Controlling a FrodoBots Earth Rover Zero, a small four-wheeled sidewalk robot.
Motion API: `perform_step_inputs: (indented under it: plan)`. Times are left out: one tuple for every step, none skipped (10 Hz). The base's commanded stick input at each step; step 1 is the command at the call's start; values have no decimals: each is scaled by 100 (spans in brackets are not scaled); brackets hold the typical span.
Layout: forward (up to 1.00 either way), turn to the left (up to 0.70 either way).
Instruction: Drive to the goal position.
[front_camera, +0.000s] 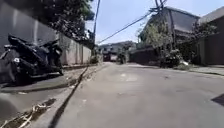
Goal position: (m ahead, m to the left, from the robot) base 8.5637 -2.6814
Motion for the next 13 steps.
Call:
perform_step_inputs:
  plan:
    - [100,0]
    - [100,0]
    - [100,0]
    - [100,0]
    - [100,0]
    - [100,0]
    - [100,0]
    - [100,0]
    - [100,0]
    - [100,0]
    - [100,0]
    - [100,0]
    - [100,0]
